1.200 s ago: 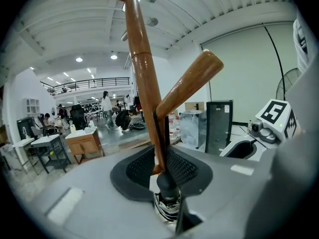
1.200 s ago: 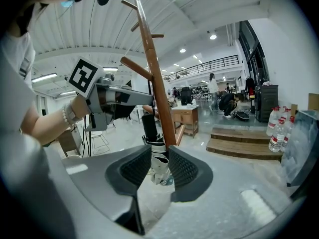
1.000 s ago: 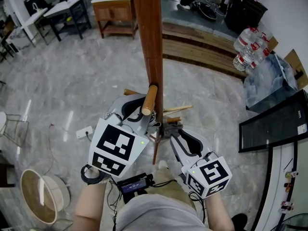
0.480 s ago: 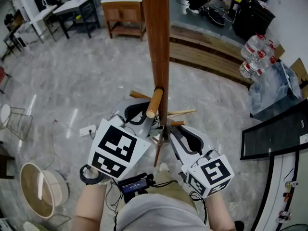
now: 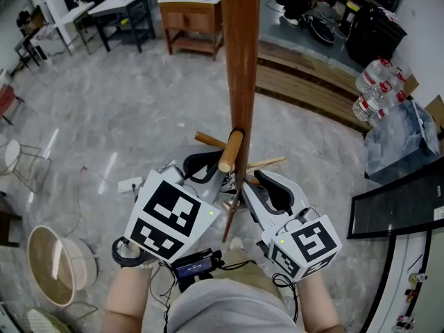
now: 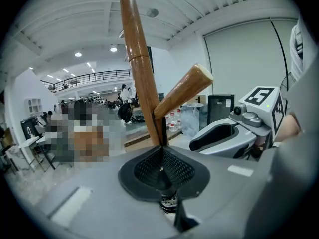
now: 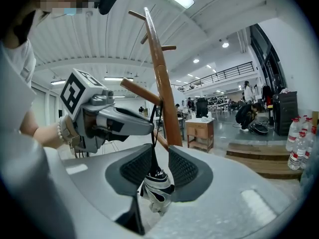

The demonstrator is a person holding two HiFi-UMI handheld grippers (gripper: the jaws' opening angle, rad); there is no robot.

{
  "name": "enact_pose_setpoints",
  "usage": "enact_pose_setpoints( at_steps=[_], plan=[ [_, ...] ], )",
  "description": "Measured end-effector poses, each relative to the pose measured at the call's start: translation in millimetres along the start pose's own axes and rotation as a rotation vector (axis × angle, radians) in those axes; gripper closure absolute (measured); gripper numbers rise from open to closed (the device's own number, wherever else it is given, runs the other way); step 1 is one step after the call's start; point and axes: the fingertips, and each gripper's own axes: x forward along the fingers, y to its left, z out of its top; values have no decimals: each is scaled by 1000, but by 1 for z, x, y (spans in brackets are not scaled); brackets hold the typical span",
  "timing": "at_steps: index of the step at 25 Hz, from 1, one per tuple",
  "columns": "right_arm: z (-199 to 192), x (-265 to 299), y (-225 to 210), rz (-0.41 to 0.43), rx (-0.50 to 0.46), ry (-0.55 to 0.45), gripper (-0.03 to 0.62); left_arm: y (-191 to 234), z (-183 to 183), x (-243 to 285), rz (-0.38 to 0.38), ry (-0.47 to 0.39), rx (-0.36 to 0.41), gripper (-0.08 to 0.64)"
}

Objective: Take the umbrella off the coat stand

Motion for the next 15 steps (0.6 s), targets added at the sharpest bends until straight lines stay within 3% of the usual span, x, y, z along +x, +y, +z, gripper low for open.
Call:
enact_pose_setpoints(
  at_steps=[15],
  plan=[
    [40, 29, 8, 130, 47, -66, 520, -1, 3, -9, 33, 13, -24, 538]
  ],
)
